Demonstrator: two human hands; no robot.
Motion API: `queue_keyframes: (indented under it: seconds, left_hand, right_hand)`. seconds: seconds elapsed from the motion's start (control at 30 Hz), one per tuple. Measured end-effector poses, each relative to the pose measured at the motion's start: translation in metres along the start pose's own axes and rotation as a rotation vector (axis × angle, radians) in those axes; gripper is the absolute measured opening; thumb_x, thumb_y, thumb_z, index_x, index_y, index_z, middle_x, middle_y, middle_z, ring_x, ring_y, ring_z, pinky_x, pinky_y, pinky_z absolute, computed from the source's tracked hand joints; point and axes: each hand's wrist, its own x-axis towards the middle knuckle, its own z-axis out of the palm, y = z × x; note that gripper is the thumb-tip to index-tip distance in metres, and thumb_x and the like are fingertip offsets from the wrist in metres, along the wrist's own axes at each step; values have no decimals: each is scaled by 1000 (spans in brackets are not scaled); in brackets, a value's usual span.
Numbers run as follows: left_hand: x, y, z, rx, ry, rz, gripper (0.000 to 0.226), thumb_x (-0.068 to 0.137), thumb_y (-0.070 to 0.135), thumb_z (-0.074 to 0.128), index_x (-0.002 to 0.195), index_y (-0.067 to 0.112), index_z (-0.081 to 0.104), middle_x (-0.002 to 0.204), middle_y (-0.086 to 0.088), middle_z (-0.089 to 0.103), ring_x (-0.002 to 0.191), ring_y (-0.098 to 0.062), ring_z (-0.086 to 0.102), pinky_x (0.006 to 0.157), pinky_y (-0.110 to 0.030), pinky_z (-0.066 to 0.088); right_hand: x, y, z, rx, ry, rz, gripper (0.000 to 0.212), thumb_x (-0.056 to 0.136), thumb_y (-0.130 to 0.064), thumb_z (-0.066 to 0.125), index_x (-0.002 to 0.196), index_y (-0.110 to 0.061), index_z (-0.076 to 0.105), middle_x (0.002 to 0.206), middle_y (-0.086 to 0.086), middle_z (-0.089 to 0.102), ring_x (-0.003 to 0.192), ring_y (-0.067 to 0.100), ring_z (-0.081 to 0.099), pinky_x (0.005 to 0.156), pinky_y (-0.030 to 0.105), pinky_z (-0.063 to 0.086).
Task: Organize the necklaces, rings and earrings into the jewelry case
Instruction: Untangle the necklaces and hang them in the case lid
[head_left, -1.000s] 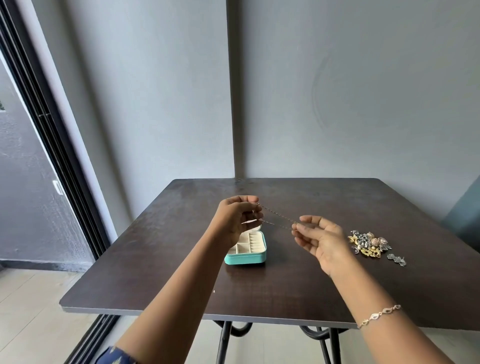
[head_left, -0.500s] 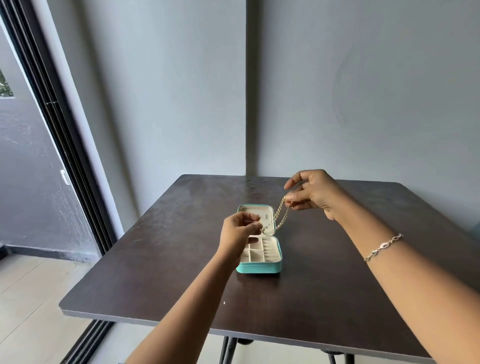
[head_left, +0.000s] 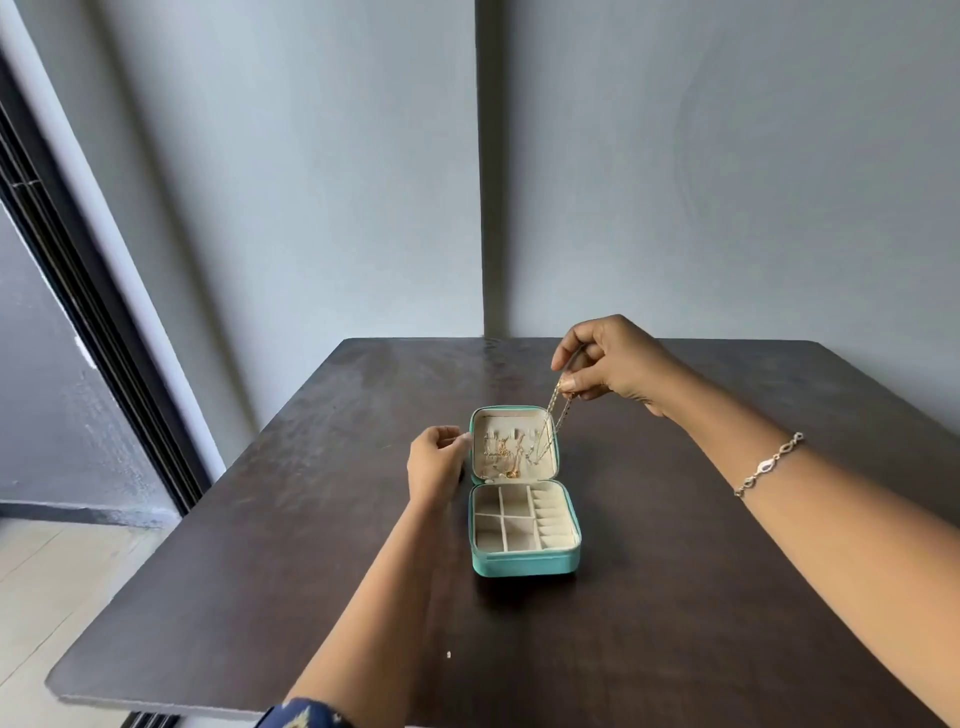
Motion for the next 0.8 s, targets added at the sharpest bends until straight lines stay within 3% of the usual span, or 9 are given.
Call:
queue_keyframes:
  seconds: [0.07,0.27,0.43,0.57,0.8]
  left_hand:
    - [6,0,6,-50,-63,-35,27,75,19,69,96,4,63,89,-16,69,80,-28,66,83,-47,55]
    - [10,-5,11,-194,-172,-21,24,82,-7,58,106,-6,58,84,-15,67,68,-25,64,65,-33,57]
    - [5,-13,8,-379,-241,74,25,85,-8,55,108,-2,57,88,-13,68,68,-15,67,62,-27,58]
    - [4,-12,3,-465,-325,97,26,86,-9,52,109,1,57,78,-3,73,68,-13,69,58,-26,56]
    - [3,-8,0,-524,-420,109,26,88,-6,48,108,8,58,81,1,73,71,-13,68,61,-27,57]
  right_hand:
    - [7,2,3,-12,-12,-17,25,75,13,63,73,-11,59,63,7,58,58,13,56,58,23,49]
    - [18,9,10,-17,-38,-34,23,76,11,63,74,-11,60,63,6,58,56,9,56,57,20,50]
    - [22,17,15,-15,-65,-45,23,76,11,63,74,-12,59,65,8,59,54,7,57,54,17,49]
    - [25,21,19,-5,-93,-59,24,76,12,63,74,-11,59,64,8,58,50,2,56,53,16,49]
    - [30,25,22,-37,-162,-86,27,74,14,63,72,-13,59,68,10,59,64,17,56,60,24,48]
